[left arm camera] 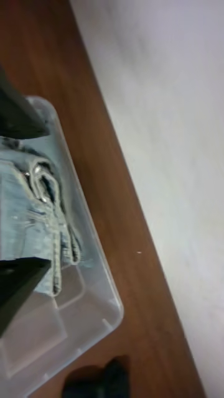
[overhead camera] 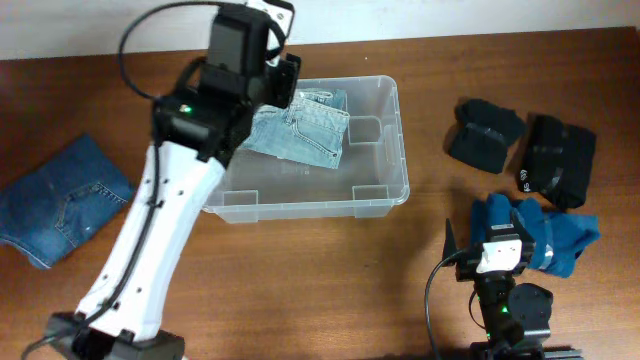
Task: Pack container
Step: 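Lower the light blue jeans into the bin and release them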
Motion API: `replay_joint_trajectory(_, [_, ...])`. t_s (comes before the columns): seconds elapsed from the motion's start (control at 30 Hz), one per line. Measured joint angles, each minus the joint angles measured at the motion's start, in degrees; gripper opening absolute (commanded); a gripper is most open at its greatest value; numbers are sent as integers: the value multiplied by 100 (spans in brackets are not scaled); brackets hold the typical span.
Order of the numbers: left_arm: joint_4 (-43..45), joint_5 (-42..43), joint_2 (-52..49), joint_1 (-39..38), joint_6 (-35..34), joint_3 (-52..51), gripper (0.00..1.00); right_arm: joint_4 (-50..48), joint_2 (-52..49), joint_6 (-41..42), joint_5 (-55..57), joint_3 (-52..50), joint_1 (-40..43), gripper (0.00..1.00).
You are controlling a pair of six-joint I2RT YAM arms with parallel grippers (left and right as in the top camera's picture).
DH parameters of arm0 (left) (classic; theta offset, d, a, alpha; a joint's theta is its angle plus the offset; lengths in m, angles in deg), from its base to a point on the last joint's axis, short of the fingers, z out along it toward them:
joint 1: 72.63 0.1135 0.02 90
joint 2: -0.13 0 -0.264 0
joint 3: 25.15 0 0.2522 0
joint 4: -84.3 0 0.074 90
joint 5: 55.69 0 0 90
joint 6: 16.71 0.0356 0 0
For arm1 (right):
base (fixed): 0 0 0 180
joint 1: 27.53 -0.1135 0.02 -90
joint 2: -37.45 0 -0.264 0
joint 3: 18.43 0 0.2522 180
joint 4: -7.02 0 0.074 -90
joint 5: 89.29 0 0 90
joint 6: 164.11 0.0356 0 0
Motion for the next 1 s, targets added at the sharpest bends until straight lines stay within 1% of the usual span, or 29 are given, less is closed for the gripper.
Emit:
replay_joint_trajectory(0.17, [-264, 37, 17, 282, 101, 101, 61, 0, 0, 0, -2, 0, 0, 98])
replay_joint_trajectory(0.23, [-203, 35, -94, 391, 131, 101, 61, 0, 0, -4, 0, 0, 0, 98])
replay_joint_trajectory(0.47, [837, 55, -927, 404, 166, 103, 61, 0, 0, -4, 0, 0, 0, 98])
replay_joint_trajectory(0.73, [1611, 52, -1563, 404, 166, 98, 61, -2, 0, -2, 0, 0, 0, 98])
replay_joint_trajectory(0.83, [1729, 52, -1663, 404, 166, 101, 61, 0, 0, 0, 0, 0, 0, 98])
replay_joint_trajectory(1.0, [1600, 52, -1858, 404, 166, 101, 61, 0, 0, -4, 0, 0, 0, 98])
